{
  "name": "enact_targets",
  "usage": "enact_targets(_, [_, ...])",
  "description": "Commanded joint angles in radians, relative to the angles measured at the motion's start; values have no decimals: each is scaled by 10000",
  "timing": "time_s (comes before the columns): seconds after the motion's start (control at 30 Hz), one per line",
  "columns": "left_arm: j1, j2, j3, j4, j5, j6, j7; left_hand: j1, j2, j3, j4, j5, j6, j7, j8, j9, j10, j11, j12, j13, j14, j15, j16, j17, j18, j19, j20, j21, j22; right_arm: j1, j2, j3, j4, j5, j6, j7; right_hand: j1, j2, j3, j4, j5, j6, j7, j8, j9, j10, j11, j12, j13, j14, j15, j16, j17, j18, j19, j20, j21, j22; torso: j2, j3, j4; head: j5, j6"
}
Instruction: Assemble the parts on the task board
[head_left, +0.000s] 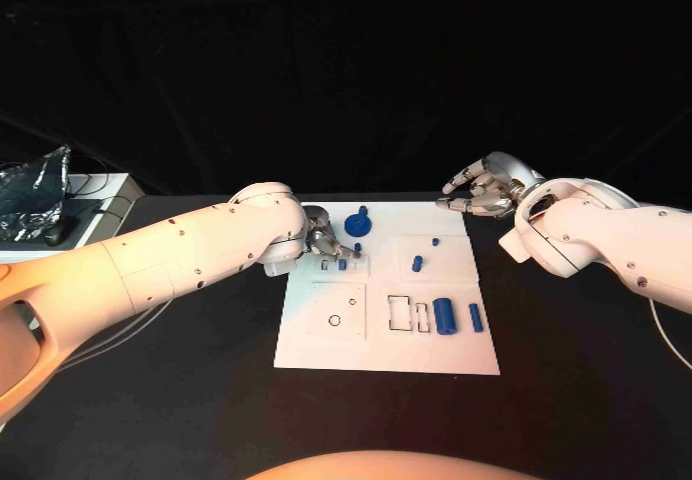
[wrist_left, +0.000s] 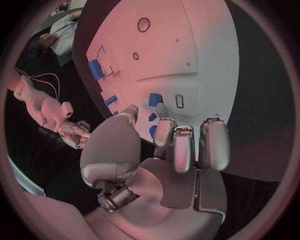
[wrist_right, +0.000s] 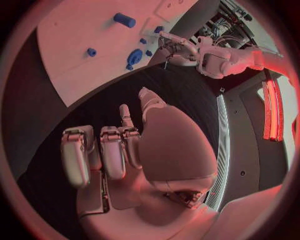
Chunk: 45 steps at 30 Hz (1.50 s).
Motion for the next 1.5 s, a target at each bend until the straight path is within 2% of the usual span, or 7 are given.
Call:
enact_targets(0.03, [1,-92,35,216,193,24,-6,174,225,-180,6,-40,-214,84,-276,-134,-163,36,-140,-132,1010,84,-48,2485,-116,-142,9,-114,-106,-10,-22,1,11,-91,119,75,-77,-29,59,-11,-23,-75,26,47,9,641,-2,-24,2214,1041,-38,61,2620,-47,874,-19,-54,2358,7,-3,1,-3,24])
enact_targets(0.2, [-3,-285,77,549,285,-147,34,803,571,-535,-8,-26,-468,368,-1133,-859,-437,310,-340,-421,976,305,-109,2389,-78,-258,185,-226,-276,-21,-52,1,18,-90,115,74,-77,-29,59,-11,-23,-75,26,47,9,641,-2,-24,2214,1041,-38,61,2620,-47,874,-19,-54,2358,15,-7,6,-12,28])
enact_targets(0.33, [-32,-459,91,787,329,-240,77,1089,704,-483,-5,-22,-435,440,-1379,-1104,-644,377,-526,-685,916,371,-213,2226,-23,-404,251,-363,-511,-42,-81,1,23,-89,119,72,-77,-29,59,-11,-23,-75,26,47,9,641,-2,-24,2214,1041,-38,61,2620,-47,874,-19,-54,2358,15,2,-8,0,34])
enact_targets(0.53, [-127,-637,94,959,559,-247,150,1481,409,715,12,8,-892,804,-2178,-1824,-2017,715,-1870,-2445,692,656,-538,1737,123,-853,498,-825,-1214,-69,-117,1,38,-88,117,69,-77,-29,59,-11,-23,-75,26,47,9,641,-2,-24,2214,1041,-38,61,2620,-47,874,-19,-54,2358,16,5,3,-2,25])
enact_targets(0.57, [-156,-659,94,976,585,-238,154,1486,123,1435,23,31,-950,931,-2379,-2091,-2149,789,-1988,-2638,689,757,-531,1738,129,-855,582,-843,-1225,-72,-122,1,42,-88,116,68,-77,-29,59,-11,-23,-75,26,47,9,641,-2,-24,2214,1041,-38,61,2620,-47,874,-19,-54,2358,16,9,5,-3,15])
enact_targets(0.73, [-291,-704,94,993,635,-228,159,1305,-191,2505,-12,-20,-835,929,-2464,-2380,-2154,819,-1957,-2728,697,768,-506,1757,127,-833,622,-838,-1200,-78,-136,1,49,-87,112,64,-77,-29,59,-11,-23,-75,26,47,9,641,-2,-24,2214,1041,-38,61,2620,-47,874,-19,-54,2358,16,-13,7,-4,4])
enact_targets(1.5, [-457,-447,102,730,658,-515,201,911,-288,2802,-8,-23,-727,901,-2432,-2498,-2004,797,-1807,-2624,781,751,-380,1940,81,-684,611,-706,-974,-82,-135,1,50,-87,123,55,-101,-24,65,-11,-19,-97,26,64,29,648,-2,-17,2220,1041,-38,62,2622,-47,875,-19,-54,2359,25,-5,4,-40,-60])
